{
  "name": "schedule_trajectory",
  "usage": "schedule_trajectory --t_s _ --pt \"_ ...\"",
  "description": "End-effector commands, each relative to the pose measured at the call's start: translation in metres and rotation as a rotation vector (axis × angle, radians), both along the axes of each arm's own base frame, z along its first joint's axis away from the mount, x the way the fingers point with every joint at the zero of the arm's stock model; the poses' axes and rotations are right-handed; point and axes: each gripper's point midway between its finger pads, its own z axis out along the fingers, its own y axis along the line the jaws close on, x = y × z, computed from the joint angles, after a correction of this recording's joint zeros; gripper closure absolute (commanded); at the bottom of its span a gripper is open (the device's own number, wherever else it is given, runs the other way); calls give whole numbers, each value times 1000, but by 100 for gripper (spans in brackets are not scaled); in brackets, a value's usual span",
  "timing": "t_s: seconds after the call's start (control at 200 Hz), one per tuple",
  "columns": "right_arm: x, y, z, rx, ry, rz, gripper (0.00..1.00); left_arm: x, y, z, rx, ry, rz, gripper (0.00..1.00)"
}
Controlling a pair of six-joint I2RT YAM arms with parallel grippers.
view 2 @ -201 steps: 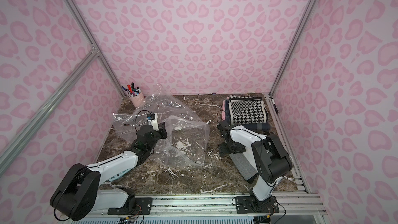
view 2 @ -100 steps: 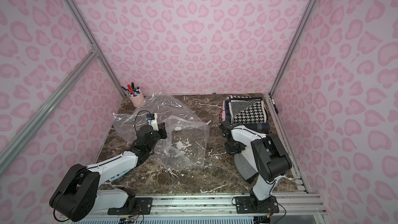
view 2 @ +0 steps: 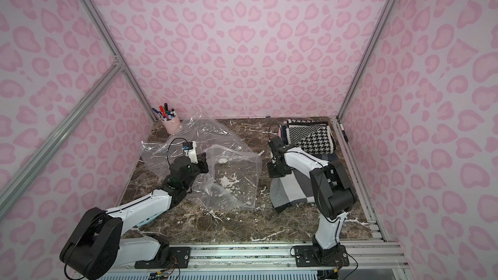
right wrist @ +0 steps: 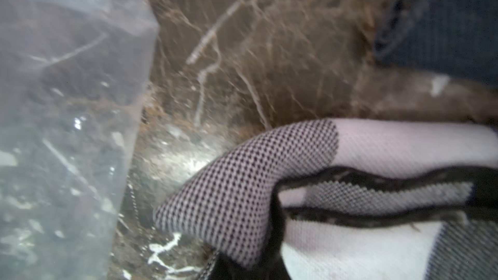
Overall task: Take the blanket out of the vacuum bag
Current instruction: Adjust the blanket at the center of the board, then pick up the blanket at the center of the board.
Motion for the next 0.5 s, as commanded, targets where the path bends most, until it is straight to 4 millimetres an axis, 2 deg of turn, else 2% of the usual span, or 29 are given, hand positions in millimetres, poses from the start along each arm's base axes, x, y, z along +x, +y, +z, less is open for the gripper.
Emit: schedule_trajectory --t_s 0.0,0.06,0.09,0.105,0.11,0.125,0.135,0.2,0.305,0.39,0.495 --pt "7 17 -6 58 6 28 100 1 0 4 9 -2 0 96" --pt "9 16 -10 53 2 23 100 1 1 5 15 -3 0 96" --pt "10 17 -10 54 -6 22 88 1 1 4 17 -3 1 96" --pt "11 17 -9 57 -12 22 80 1 1 4 18 -2 0 96" --pt "12 17 -8 60 -17 22 75 1 1 4 18 -2 1 96" --pt "12 17 -7 63 -22 21 71 1 1 4 19 -2 1 96" --pt "13 18 -5 68 -31 23 64 1 1 4 19 -2 1 96" --pt "16 19 9 92 -82 26 46 1 1 5 17 -5 2 96" --pt "18 19 39 129 -170 27 37 0 1 8 7 -18 0 96" --pt "12 15 57 134 -191 23 33 0 2 9 7 -21 4 96" --pt "-11 7 51 99 -135 19 29 0 4 8 10 -21 12 96"
